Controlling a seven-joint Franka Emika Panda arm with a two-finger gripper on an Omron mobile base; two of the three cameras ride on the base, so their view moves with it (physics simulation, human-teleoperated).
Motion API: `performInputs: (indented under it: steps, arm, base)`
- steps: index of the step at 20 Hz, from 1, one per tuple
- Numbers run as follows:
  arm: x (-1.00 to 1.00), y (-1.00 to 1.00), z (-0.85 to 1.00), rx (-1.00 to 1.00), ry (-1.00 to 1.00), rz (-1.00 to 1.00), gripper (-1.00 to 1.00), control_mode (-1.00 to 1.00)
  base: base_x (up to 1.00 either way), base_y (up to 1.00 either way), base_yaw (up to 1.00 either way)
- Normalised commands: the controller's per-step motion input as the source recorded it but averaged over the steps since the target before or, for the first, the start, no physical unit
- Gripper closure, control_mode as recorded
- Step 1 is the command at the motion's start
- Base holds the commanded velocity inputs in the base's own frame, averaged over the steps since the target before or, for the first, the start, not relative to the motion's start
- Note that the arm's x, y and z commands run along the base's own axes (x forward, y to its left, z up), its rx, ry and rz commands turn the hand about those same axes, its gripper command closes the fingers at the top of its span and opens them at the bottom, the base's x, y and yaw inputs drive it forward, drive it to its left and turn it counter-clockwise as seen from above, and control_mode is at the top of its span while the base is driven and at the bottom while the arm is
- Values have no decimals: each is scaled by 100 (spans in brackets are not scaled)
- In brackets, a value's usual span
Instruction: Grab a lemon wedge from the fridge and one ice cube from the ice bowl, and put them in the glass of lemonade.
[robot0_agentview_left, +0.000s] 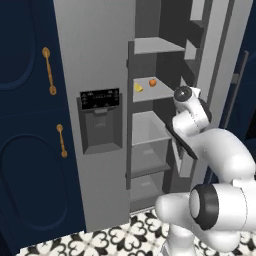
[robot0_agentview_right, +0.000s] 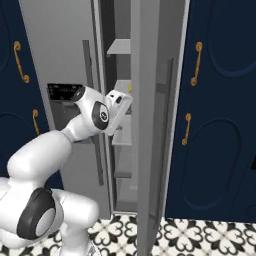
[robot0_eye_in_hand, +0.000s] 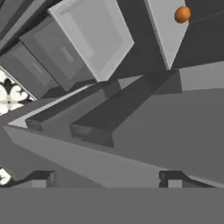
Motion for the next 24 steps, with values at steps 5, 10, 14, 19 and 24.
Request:
performInputs:
  steps: [5,10,14,19,24]
  arm:
    - [-17,-100,-69,0,0,-24,-100,-100]
    - [-3,-100,-69,0,0,-20,-100,-100]
    - [-26,-73,-32,3,-8,-9,-100,-100]
    - [-92,41,7,14,-45,0,-100,-100]
    - [-91,99,11,41,-53,-9,-100,-100]
  base:
    - [0,0,0]
    - [0,0,0]
    - [0,0,0]
    - [0,0,0]
    - [0,0,0]
